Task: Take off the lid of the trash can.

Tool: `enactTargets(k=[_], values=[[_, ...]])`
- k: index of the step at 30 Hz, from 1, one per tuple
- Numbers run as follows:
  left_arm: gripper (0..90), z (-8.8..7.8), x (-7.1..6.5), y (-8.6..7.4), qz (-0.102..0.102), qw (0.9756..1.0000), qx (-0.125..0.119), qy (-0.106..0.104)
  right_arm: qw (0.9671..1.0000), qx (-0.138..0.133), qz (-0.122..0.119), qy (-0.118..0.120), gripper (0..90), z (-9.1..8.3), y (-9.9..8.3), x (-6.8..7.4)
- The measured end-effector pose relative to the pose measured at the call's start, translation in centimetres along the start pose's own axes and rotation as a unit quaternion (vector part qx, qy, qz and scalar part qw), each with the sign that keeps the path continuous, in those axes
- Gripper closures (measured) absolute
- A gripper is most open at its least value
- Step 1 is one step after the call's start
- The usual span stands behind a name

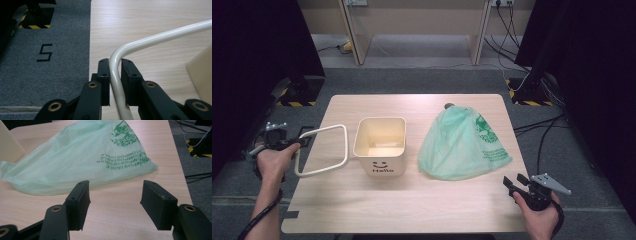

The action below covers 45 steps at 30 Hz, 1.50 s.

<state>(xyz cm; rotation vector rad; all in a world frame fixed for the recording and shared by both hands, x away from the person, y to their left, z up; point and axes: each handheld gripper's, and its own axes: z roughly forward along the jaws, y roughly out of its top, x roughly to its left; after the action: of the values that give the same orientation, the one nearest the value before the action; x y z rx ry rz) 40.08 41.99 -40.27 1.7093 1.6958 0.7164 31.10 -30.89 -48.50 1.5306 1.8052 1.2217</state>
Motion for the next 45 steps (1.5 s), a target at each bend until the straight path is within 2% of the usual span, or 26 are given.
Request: enactTargets(k=[11,45], values=[[77.2,0.4,0.5,-0.8,-0.002,1.0000,0.003,0.004,1.0000,0.000,0.000,0.000,39.6,0.0,0.0,0.0],[77.1,2.2,1.2,-3.4,0.016,0.9998,0.006,0.008,1.0000,0.000,0.000,0.000,39.6,0.0,0.0,0.0]])
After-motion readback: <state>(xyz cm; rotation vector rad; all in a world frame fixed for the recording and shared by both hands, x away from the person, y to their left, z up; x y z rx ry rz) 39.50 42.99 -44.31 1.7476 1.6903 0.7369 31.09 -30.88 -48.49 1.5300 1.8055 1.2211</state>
